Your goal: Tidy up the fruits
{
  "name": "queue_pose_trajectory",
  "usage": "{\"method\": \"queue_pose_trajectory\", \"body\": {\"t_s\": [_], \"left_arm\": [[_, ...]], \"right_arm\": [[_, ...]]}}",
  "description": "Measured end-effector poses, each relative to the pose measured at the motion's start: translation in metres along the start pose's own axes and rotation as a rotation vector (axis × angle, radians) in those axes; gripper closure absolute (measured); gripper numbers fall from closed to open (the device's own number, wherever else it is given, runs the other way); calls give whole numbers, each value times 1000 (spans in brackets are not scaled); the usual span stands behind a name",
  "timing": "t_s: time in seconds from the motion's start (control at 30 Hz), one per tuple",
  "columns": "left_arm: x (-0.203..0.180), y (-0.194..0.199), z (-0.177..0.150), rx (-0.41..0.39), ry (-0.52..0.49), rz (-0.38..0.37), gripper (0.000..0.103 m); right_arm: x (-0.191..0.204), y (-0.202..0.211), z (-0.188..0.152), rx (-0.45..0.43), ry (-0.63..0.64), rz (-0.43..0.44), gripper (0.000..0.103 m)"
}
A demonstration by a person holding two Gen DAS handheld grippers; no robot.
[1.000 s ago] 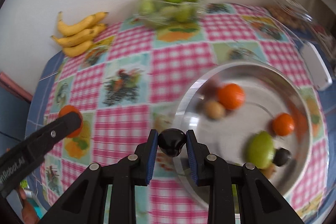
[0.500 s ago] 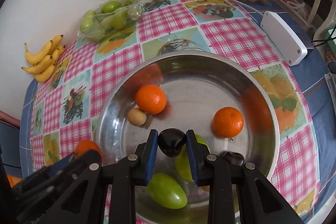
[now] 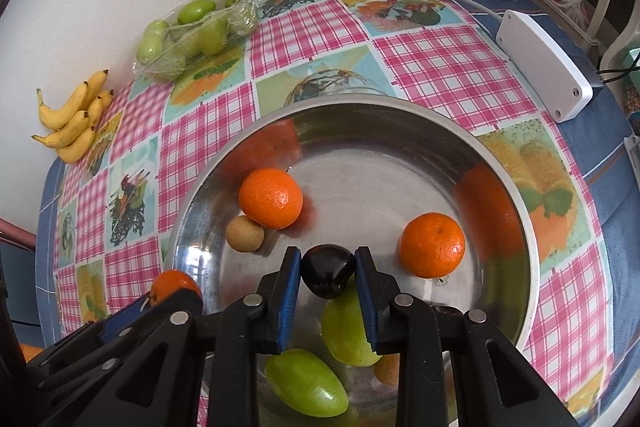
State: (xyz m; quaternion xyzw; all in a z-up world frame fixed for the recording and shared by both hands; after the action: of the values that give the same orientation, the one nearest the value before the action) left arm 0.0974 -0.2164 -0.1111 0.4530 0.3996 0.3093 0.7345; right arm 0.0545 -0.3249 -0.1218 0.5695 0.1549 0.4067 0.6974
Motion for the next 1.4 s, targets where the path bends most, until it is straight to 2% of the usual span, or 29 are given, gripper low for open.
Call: {"method": "queue_pose_trajectory", "body": {"t_s": [0.27, 0.4, 0.47, 0.53, 0.67, 0.73, 0.9, 1.0, 1.07, 1.2, 1.3, 1.4], "left_arm": [[4, 9, -5, -1, 7, -7, 60], [10, 22, -7, -24, -4, 19, 60], [17, 29, -7, -34, -3, 46, 58], [28, 36, -7, -49, 1, 87, 53], [52, 47, -8, -78, -1, 189, 48], [64, 53, -8, -103, -3, 249, 33], [95, 62, -13, -140, 10, 350, 27], [111, 66, -17, -174, 19, 397, 14], [118, 69, -19, -193, 15, 415, 14], [128, 75, -27, -214, 14, 435, 9], [131, 83, -31, -246, 12, 444, 9], [136, 89, -35, -259, -1, 491, 9]], "right_arm": [[1, 1, -1, -1, -6, 6, 73], [3, 2, 0, -3, 0, 14, 71], [4, 3, 0, -6, 2, 16, 66], [4, 5, -1, -10, 7, 12, 55], [5, 8, -2, -17, 15, 4, 53], [6, 11, -3, -24, 22, 3, 36], [14, 16, -8, -40, 52, 5, 21], [18, 19, -12, -47, 60, 8, 10], [22, 20, -15, -56, 67, 18, 2], [32, 25, -21, -68, 85, 46, 0], [38, 29, -26, -70, 91, 71, 0], [45, 33, -30, -84, 113, 70, 0]]}}
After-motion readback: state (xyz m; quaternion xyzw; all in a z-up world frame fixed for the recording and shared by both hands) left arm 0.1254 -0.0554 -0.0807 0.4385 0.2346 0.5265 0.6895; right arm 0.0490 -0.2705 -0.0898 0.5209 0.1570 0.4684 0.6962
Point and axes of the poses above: each gripper's, at about its wrist camera, not at the fingertips, and y roughly against the way its jaws point, x to its left, z to its top, the point moved 9 cm from there along -y, roughly the way its jaws point, and after that the axes turned 6 degrees about -y, right-handed, at the moved point
